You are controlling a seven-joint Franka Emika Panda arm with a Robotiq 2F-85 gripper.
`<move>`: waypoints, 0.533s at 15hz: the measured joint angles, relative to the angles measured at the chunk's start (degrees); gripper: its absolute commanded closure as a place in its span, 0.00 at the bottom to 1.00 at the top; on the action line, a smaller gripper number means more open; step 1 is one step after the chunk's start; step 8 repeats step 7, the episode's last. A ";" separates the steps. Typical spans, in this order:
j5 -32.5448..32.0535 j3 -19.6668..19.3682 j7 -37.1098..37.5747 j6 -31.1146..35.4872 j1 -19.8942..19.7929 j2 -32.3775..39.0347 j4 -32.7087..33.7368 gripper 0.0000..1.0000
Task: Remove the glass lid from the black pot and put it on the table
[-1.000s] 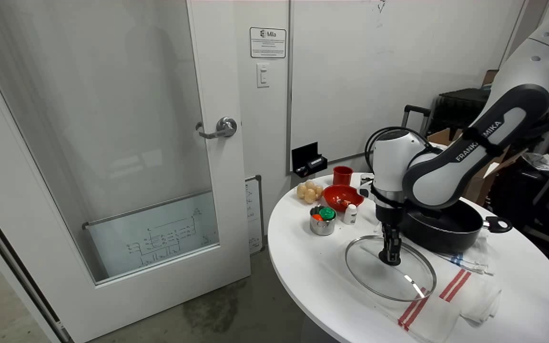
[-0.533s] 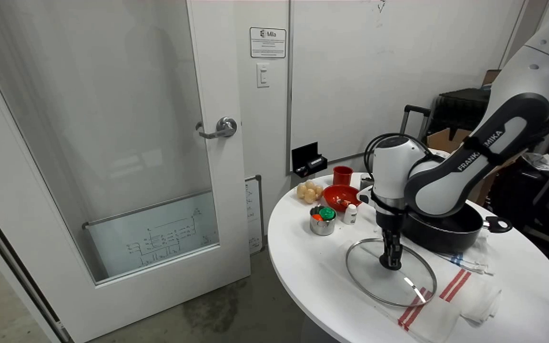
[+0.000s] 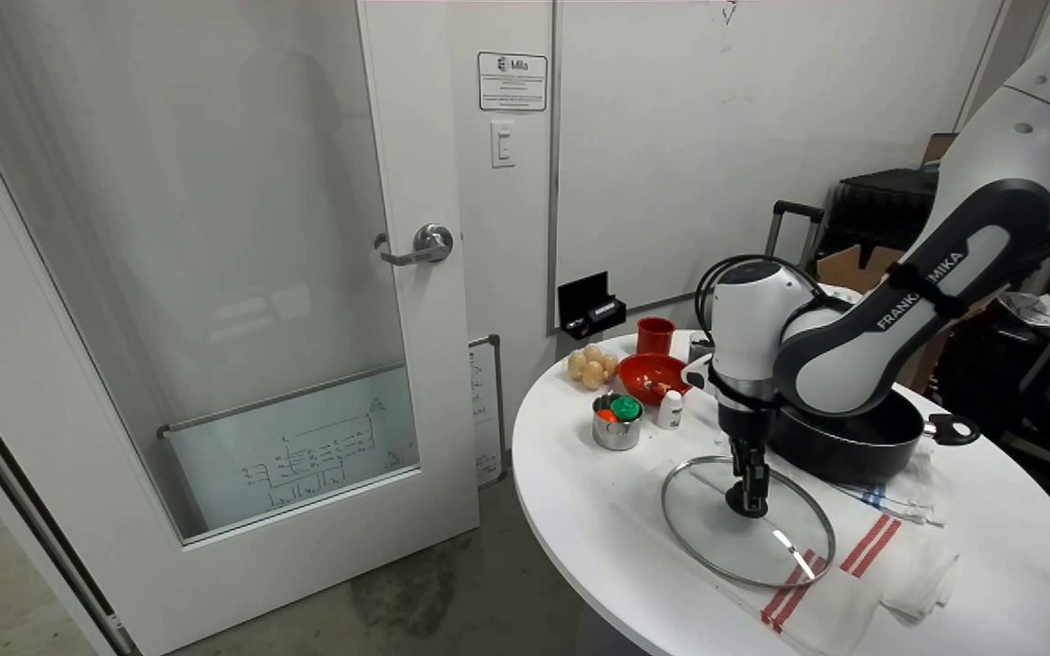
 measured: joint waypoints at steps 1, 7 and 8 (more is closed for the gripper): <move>0.00 -0.03 0.10 0.00 0.00 -0.18 0.00 0.00; 0.00 -0.06 0.38 0.07 0.04 -2.96 -1.08 0.00; 0.00 -0.06 0.38 0.07 0.04 -2.96 -1.08 0.00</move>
